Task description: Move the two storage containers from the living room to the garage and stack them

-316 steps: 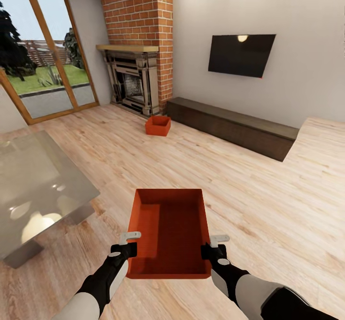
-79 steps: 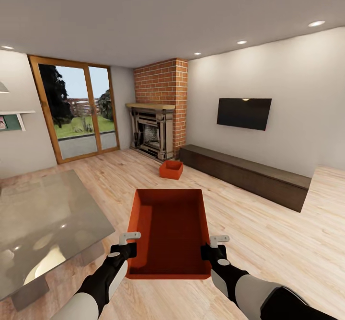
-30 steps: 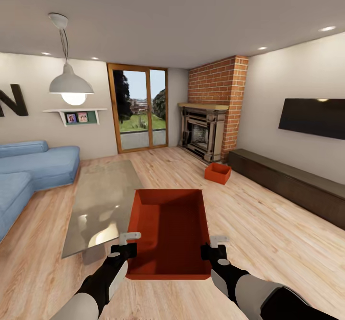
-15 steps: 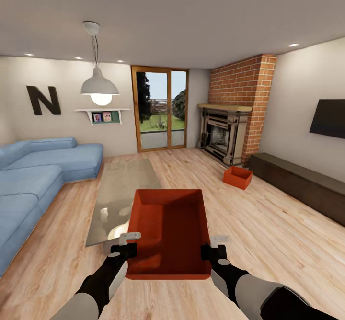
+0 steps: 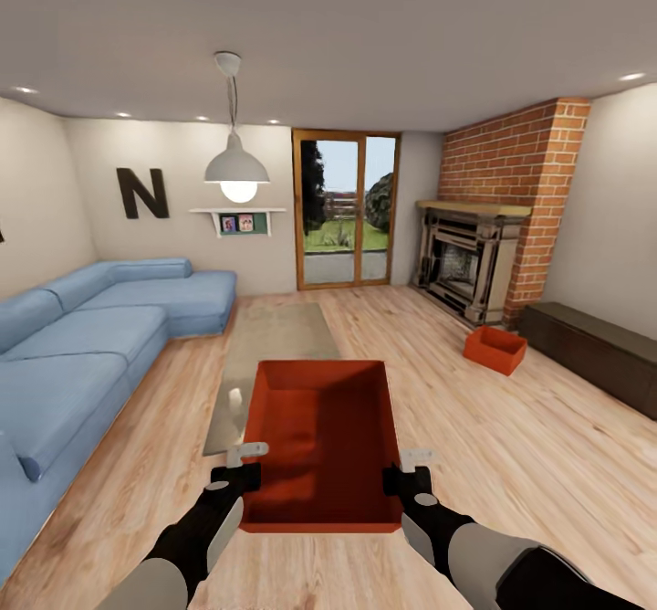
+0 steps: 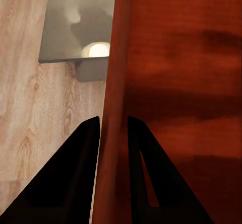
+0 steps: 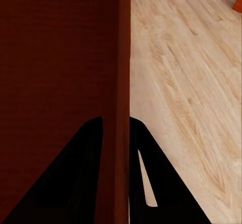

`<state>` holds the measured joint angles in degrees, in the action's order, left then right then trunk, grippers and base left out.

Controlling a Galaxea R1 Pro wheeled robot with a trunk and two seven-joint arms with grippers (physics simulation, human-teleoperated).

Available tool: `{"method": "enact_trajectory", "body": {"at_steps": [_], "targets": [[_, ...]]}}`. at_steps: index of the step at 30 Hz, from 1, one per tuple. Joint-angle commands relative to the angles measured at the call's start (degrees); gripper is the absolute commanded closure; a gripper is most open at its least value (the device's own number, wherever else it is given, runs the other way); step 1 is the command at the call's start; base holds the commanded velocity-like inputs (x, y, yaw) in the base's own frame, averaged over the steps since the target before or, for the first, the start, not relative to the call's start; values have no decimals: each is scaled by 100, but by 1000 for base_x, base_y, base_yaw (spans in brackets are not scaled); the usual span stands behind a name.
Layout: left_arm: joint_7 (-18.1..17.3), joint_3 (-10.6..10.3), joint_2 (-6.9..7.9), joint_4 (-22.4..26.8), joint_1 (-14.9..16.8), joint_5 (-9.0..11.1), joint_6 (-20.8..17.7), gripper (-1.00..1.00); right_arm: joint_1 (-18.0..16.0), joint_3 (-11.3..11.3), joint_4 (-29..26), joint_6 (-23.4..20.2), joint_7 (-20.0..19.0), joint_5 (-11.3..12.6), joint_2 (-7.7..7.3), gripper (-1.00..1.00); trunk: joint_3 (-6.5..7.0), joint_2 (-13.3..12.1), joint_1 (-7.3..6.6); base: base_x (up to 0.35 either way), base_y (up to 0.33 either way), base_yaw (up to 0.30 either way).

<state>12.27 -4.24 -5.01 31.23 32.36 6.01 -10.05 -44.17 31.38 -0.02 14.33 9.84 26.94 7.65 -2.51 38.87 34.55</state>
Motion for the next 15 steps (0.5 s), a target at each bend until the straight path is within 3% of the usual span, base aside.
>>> {"method": "enact_trajectory", "body": {"at_steps": [1, 15], "targets": [[94, 186, 44, 20, 7, -30, -41, 100, -4, -118, 2, 26, 18, 74, -27, 100, -8, 9, 2, 0, 0, 278], [92, 186, 44, 20, 7, -30, -41, 100, -4, -119, 2, 26, 18, 74, -27, 100, 25, 9, 2, 0, 0, 278]]}}
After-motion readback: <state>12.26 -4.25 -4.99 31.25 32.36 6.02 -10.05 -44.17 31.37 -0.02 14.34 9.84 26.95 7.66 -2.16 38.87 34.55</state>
